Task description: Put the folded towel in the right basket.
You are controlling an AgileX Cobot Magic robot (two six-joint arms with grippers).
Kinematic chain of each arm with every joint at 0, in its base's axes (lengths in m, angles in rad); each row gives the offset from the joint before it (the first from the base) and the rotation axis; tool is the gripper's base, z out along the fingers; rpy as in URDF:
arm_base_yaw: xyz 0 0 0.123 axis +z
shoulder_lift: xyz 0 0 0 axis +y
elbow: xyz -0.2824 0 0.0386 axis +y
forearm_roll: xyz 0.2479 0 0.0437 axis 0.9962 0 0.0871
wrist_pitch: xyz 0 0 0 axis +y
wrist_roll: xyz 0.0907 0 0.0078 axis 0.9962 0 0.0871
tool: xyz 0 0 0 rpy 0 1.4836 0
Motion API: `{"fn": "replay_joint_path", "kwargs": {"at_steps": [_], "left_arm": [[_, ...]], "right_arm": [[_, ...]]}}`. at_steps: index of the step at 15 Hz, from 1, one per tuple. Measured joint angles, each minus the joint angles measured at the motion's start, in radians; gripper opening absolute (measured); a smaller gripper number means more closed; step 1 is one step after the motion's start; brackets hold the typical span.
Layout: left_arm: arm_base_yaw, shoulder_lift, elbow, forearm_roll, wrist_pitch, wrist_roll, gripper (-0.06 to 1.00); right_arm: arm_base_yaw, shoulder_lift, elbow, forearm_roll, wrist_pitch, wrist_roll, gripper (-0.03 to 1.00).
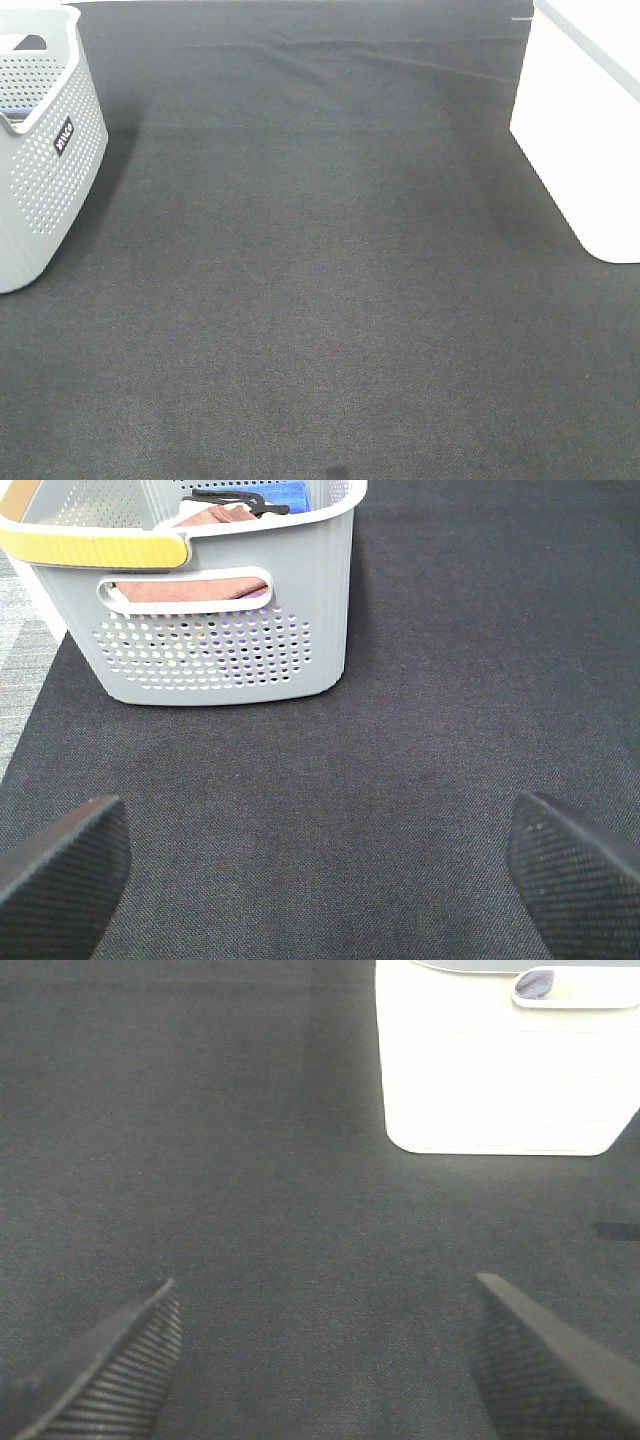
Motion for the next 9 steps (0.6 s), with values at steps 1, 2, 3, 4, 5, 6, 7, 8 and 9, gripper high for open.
{"fn": "replay_joint_path", "kwargs": {"at_steps": [1,2,3,4,5,6,7,8,9], "left_arm": [[0.000,0.000,0.000,0.000,0.000,0.000,0.97],[0.000,0.000,0.000,0.000,0.000,0.000,0.97],[0.000,0.000,0.000,0.000,0.000,0.000,0.97],[0.000,0.000,0.000,0.000,0.000,0.000,0.97],[0.000,0.000,0.000,0.000,0.000,0.000,0.97],[0.000,0.000,0.000,0.000,0.000,0.000,0.97],[0.000,0.000,0.000,0.000,0.000,0.000,0.97],[0.000,0.000,0.000,0.000,0.000,0.000,0.97],[0.000,0.000,0.000,0.000,0.000,0.000,0.97]], "right_arm": [[0.000,0.000,0.000,0.000,0.000,0.000,0.74],[0.000,0.000,0.000,0.000,0.000,0.000,0.74],[0.000,0.000,0.000,0.000,0.000,0.000,0.74],[0.000,0.000,0.000,0.000,0.000,0.000,0.74],[0.000,0.000,0.000,0.000,0.000,0.000,0.74],[0.000,0.000,0.000,0.000,0.000,0.000,0.74],[0.000,0.000,0.000,0.000,0.000,0.000,0.74],[0.000,0.000,0.000,0.000,0.000,0.000,0.74],[0.000,0.000,0.000,0.000,0.000,0.000,0.74]]}}
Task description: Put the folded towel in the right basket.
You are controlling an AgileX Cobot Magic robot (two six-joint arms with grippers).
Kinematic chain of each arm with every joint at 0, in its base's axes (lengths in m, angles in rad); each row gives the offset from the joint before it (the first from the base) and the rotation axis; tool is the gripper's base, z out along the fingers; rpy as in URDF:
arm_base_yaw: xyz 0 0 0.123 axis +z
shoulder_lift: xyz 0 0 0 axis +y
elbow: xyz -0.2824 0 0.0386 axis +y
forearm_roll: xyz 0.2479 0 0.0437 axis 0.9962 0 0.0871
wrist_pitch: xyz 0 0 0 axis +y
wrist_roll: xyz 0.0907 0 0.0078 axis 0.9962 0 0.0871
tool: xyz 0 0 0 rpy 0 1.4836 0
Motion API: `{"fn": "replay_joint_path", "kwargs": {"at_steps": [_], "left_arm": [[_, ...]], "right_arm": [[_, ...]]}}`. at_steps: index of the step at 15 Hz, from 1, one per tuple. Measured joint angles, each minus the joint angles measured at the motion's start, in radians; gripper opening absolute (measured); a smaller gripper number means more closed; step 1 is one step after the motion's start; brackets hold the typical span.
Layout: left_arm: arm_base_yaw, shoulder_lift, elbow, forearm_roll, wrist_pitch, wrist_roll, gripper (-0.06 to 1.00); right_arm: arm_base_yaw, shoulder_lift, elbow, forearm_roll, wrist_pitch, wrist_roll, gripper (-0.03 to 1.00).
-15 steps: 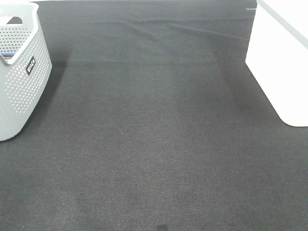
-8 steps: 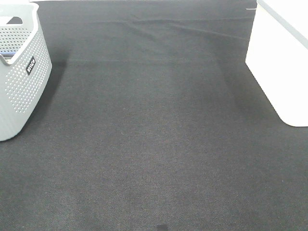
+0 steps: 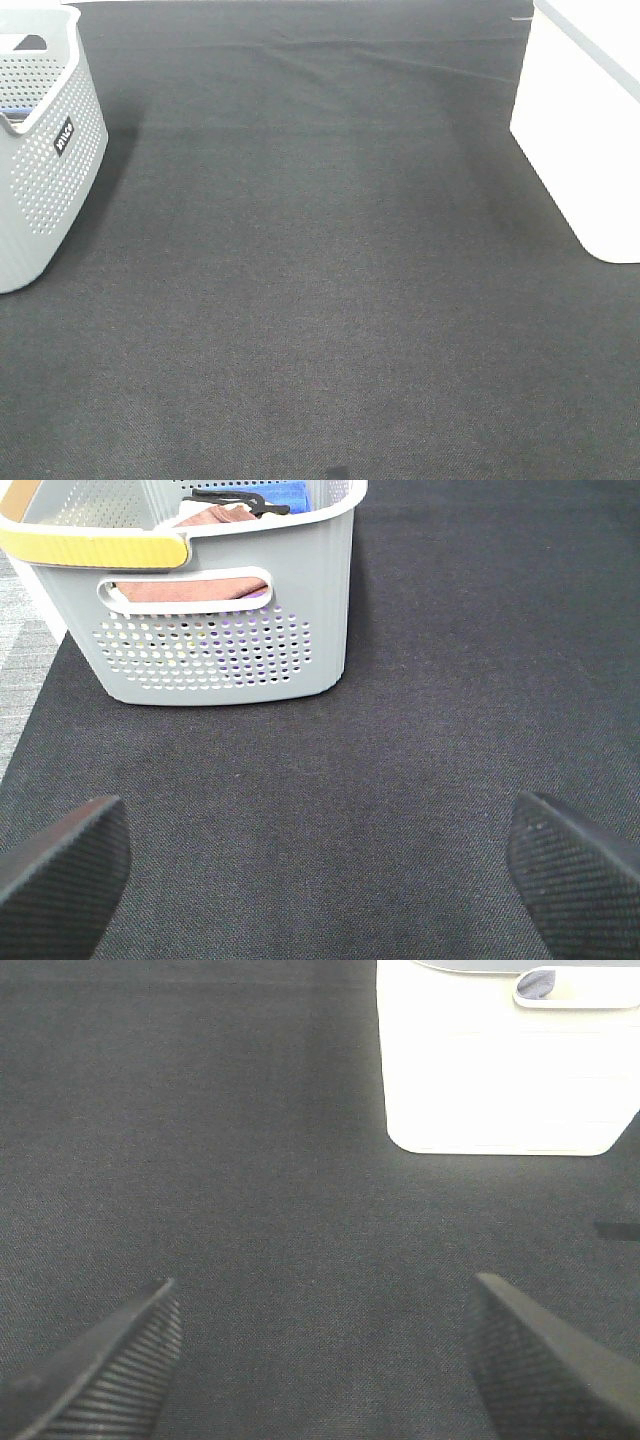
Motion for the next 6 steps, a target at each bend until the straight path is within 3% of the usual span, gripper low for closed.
{"fn": "replay_joint_path", "kwargs": {"at_steps": [6], "left_arm": [[0.000,0.000,0.000,0.000,0.000,0.000,0.97]], "right_arm": [[0.000,0.000,0.000,0.000,0.000,0.000,0.74]]}}
